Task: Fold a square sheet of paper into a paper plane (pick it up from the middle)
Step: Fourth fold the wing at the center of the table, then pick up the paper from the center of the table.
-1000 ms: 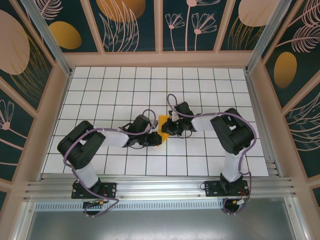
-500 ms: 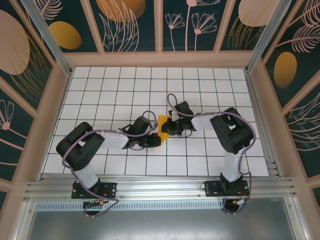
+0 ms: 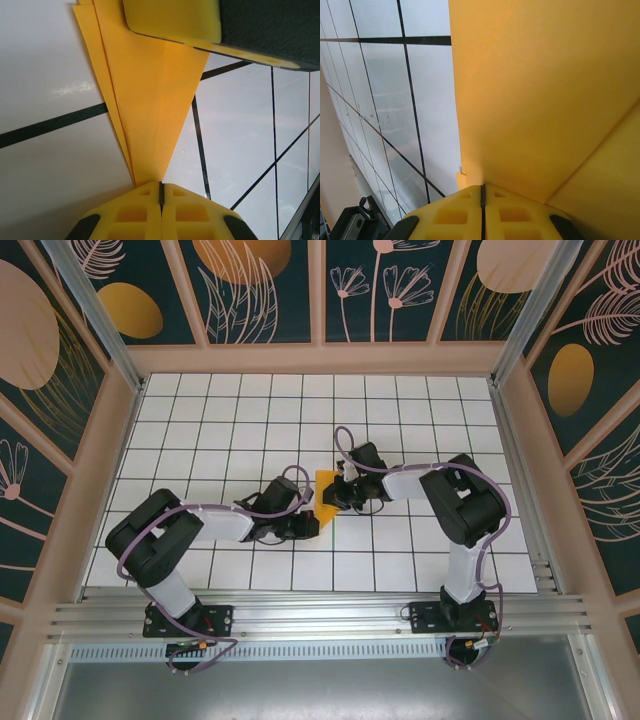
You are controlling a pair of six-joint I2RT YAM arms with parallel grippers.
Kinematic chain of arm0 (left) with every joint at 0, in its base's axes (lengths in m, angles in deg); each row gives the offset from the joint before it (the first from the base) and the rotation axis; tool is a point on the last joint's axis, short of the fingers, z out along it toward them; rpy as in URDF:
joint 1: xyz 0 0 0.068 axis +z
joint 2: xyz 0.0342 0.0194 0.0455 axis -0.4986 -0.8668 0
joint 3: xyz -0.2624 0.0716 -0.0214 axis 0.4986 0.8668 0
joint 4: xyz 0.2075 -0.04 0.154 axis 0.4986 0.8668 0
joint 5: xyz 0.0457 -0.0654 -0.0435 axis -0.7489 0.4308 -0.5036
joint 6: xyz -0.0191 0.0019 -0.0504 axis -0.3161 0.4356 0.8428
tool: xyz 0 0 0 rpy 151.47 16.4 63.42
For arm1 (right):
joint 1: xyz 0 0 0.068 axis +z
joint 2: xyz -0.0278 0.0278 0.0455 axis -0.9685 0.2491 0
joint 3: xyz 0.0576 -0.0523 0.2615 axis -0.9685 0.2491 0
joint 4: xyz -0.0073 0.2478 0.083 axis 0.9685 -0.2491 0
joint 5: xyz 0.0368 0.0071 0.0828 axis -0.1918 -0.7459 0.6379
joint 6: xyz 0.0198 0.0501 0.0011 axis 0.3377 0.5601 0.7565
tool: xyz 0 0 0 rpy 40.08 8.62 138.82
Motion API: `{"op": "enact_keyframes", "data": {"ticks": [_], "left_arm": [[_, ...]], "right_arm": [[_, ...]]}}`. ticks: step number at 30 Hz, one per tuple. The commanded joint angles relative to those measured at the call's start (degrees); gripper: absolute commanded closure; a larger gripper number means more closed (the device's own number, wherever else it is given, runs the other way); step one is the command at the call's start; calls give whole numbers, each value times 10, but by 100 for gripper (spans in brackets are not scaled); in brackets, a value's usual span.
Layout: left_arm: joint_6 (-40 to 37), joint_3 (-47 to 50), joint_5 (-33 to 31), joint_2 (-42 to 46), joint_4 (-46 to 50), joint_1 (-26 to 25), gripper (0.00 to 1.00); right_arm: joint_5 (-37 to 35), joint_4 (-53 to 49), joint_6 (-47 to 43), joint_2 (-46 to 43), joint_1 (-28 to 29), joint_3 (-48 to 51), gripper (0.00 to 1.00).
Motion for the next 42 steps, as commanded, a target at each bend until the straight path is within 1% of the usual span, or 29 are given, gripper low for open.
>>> {"op": "enact_keyframes", "data": {"ticks": [1,9,12,15,18,20,22,23,24,26,27,30,31,35,38,42], "left_arm": [[5,19,19,2,74,-12,94],[-5,4,-15,27,105,-13,93],[-5,-18,-39,52,107,-11,88],[-5,-41,-73,76,110,-3,81],[3,-48,-96,97,94,15,73],[9,-48,-107,104,82,30,62],[10,-52,-118,106,75,44,56],[10,-54,-123,107,69,51,54],[10,-56,-127,108,62,55,51],[12,-57,-137,108,45,63,42],[11,-61,-140,105,41,66,39],[10,-68,-152,94,33,74,29],[12,-68,-157,89,30,76,25],[23,-62,-157,81,5,84,16],[23,-60,-153,78,-6,86,11],[22,-57,-151,78,-9,89,7]], "right_arm": [[-114,-34,-5,54,-10,14,92],[-109,-37,-6,47,-10,13,92],[-98,-34,-6,28,-10,12,90],[-89,-32,-7,-8,-10,1,86],[-95,-36,-3,-50,-10,-15,79],[-121,-34,6,-83,-10,-12,68],[-151,-27,20,-108,-9,1,56],[-170,-30,26,-118,-10,6,52],[-189,-35,30,-126,-10,10,49],[-227,-48,34,-139,-10,18,47],[-237,-51,34,-144,-10,20,46],[-254,-55,40,-145,-10,28,46],[-255,-54,42,-143,-26,29,46],[-242,-47,45,-124,-35,29,49],[-229,-43,40,-106,-37,20,53],[-197,-36,29,-75,-36,2,60]]}}
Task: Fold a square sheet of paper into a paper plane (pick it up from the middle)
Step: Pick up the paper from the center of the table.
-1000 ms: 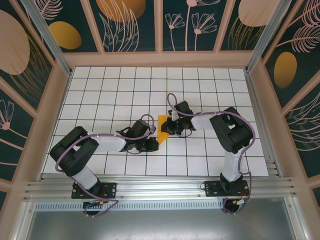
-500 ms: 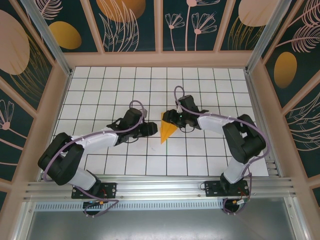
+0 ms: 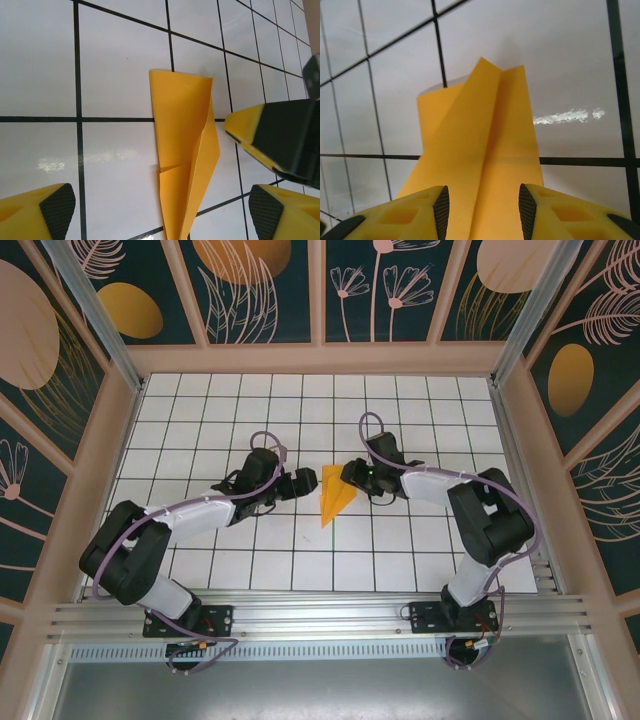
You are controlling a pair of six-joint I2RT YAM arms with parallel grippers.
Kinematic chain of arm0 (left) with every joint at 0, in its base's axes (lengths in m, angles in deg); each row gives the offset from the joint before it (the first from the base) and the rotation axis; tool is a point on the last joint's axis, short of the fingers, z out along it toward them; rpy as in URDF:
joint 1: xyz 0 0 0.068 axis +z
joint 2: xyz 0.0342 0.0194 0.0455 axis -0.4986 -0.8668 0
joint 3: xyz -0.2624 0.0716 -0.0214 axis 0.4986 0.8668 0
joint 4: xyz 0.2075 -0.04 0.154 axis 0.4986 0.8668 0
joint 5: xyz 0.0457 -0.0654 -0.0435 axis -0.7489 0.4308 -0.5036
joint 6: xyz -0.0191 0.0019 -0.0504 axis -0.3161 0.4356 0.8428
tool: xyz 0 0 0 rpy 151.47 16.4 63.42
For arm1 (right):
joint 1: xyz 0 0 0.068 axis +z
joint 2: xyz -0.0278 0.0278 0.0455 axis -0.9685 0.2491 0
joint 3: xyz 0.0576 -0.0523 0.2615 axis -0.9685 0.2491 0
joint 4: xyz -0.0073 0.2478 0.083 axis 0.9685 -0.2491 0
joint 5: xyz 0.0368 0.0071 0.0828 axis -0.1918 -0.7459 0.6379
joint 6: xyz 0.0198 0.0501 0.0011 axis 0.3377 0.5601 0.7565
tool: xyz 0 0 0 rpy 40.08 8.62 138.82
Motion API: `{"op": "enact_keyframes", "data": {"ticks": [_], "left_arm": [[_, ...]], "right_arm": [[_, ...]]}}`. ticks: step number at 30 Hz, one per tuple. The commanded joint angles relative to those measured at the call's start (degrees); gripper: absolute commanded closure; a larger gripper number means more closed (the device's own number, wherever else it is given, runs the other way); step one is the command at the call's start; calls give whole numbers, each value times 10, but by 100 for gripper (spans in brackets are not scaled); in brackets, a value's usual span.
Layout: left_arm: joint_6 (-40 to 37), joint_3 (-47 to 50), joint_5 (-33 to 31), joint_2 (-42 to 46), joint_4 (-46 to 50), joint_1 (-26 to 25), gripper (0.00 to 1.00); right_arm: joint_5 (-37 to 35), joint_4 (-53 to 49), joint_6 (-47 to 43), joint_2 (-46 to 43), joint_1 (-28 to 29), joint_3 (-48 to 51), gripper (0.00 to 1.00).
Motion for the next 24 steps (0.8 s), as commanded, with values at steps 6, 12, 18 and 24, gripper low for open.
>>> {"op": "enact_keyframes", "data": {"ticks": [6,12,18,24], "left_arm": [[5,-2,26,-18,-40,7,6],[7,-14,114,-57,-82,7,24],[28,-37,207,-126,-136,7,46],[12,-76,181,-165,-88,7,65]], "right_arm": [[56,15,-19,49,5,-34,61],[67,23,-27,44,9,-36,61],[82,19,-32,66,11,-49,60],[97,28,-37,70,13,-51,60]]}}
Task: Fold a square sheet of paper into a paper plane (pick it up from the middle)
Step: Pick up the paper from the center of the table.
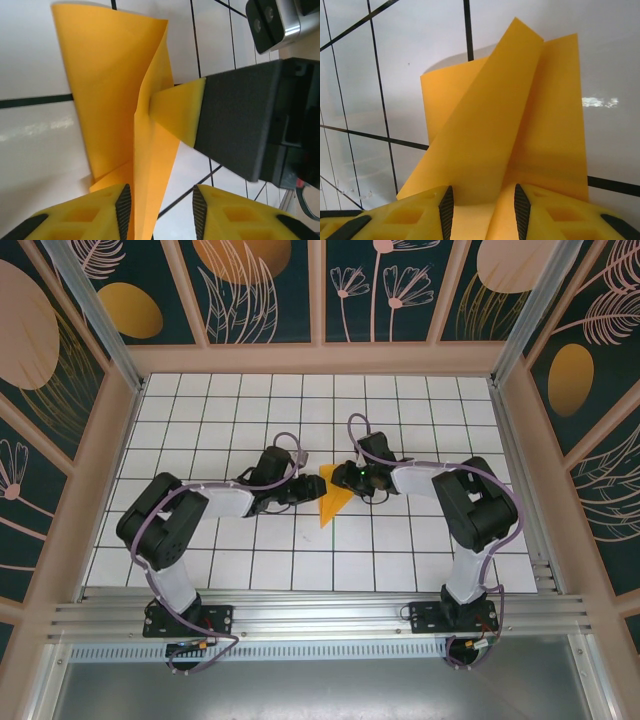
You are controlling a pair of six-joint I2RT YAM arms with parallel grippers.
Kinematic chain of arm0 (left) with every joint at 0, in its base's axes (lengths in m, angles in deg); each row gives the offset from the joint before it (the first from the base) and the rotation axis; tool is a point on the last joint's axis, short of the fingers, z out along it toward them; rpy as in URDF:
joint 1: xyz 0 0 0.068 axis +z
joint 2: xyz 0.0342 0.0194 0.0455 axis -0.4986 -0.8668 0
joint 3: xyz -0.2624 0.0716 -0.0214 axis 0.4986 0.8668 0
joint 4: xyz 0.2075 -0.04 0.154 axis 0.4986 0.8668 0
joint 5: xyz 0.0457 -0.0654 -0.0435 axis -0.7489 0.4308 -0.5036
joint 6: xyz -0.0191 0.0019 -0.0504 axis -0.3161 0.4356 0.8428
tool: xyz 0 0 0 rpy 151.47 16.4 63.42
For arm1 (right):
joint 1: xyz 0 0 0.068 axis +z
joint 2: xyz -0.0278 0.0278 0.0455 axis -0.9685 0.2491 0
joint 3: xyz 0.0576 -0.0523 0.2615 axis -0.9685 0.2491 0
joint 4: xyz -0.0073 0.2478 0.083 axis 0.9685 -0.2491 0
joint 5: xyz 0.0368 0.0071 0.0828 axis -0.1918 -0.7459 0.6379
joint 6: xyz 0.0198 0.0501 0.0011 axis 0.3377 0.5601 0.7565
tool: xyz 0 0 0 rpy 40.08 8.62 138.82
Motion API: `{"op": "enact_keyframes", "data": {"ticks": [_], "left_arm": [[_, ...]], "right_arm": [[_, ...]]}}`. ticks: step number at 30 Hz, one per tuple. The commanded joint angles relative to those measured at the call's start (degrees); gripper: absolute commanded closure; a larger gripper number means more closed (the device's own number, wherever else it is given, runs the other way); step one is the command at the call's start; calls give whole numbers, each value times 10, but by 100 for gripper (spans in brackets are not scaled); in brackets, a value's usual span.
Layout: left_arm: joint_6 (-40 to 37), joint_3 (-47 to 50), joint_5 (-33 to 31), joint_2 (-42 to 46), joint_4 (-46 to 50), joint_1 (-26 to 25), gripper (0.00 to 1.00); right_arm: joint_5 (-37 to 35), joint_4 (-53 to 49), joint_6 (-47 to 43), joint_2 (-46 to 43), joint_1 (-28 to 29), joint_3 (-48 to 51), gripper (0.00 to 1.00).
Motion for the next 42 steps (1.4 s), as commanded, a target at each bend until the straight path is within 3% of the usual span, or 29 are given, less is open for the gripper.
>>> {"op": "enact_keyframes", "data": {"ticks": [1,7,18,24,27,36,42], "left_arm": [[-11,-32,-10,-18,26,4,68],[-21,-50,-68,-33,84,3,77],[-36,-62,-84,-49,111,3,81],[-37,-62,-89,-35,116,5,77],[-29,-47,-82,-7,107,14,70],[53,61,47,131,-59,67,15],[92,95,101,177,-149,70,3]], "right_arm": [[24,14,-13,9,5,-14,60],[47,39,-15,8,6,-5,64],[74,59,-22,30,8,-2,70],[77,60,-23,31,9,-6,87],[78,74,-24,7,9,1,92],[165,143,-10,-84,-13,18,94],[223,188,33,-120,-28,4,94]]}}
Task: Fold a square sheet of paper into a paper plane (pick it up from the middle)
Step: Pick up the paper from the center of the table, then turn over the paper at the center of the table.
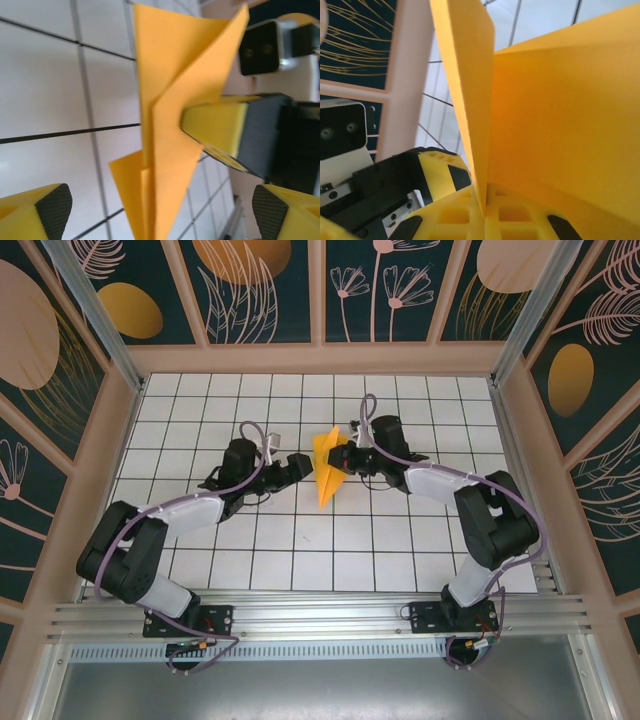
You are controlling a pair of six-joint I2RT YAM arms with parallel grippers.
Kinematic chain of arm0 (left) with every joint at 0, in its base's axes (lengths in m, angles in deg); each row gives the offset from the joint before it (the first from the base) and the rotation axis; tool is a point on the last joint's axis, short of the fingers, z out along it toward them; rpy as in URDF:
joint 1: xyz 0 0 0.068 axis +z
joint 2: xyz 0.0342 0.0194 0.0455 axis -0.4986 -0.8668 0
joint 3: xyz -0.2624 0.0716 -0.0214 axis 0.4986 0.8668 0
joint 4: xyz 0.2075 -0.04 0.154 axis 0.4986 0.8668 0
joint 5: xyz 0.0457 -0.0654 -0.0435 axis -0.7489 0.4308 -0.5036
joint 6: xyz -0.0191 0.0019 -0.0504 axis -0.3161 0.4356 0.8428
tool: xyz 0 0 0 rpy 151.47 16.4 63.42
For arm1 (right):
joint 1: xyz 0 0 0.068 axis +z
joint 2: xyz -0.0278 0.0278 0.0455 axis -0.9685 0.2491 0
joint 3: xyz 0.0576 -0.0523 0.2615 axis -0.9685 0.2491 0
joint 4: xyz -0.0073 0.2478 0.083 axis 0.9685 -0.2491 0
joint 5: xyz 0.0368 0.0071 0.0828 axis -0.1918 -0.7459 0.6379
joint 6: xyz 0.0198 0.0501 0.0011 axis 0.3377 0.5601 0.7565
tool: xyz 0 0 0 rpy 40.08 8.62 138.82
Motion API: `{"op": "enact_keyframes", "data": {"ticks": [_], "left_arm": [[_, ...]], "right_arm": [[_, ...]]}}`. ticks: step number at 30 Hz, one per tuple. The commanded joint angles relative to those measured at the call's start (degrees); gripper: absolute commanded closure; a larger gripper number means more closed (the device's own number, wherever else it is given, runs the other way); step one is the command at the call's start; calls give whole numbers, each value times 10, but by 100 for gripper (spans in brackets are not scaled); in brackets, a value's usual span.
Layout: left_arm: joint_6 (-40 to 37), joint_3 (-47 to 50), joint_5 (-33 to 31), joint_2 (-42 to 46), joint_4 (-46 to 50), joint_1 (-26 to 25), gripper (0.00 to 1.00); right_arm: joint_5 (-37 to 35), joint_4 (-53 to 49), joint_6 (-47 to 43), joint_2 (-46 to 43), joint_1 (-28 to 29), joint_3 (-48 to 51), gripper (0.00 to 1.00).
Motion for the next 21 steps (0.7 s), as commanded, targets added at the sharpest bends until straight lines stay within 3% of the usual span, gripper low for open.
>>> {"op": "enact_keyframes", "data": {"ticks": [1,15,21], "left_arm": [[39,20,55,13,-91,1,2],[146,61,107,-17,-286,-8,1],[167,59,101,-29,-355,-10,23]], "right_arm": [[56,50,30,-30,-5,-14,94],[86,118,119,-58,-5,-35,94],[96,118,133,-53,-5,-36,93]]}}
